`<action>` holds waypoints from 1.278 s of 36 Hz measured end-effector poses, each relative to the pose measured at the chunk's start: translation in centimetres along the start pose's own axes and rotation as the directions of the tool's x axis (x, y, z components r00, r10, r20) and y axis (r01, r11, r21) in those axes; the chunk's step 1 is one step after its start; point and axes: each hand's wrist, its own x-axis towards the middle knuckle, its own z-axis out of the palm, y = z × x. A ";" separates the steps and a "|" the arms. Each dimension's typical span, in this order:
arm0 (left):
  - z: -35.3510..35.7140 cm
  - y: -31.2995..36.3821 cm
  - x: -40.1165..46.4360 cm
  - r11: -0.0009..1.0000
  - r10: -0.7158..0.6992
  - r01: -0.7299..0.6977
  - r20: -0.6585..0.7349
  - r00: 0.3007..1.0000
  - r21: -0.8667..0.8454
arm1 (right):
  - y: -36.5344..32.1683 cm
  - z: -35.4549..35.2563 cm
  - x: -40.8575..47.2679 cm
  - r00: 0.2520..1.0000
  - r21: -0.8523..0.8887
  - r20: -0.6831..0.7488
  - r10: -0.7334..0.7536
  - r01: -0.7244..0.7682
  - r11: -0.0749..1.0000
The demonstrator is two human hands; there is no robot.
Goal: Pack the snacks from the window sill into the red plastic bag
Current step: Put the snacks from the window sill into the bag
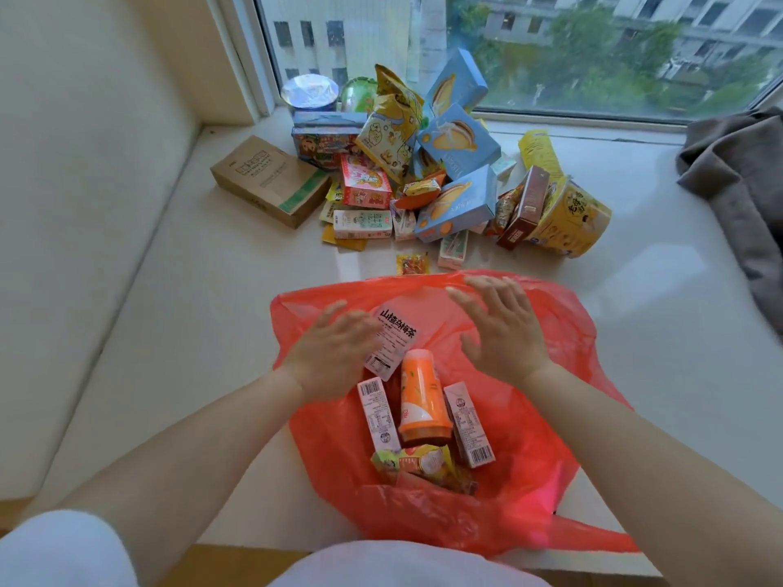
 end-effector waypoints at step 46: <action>-2.3 0.8 -0.6 0.873 -0.471 0.482 0.137 0.872 -0.067 | -2.0 -2.0 -3.3 0.998 -0.122 -0.007 -0.068 0.066 0.990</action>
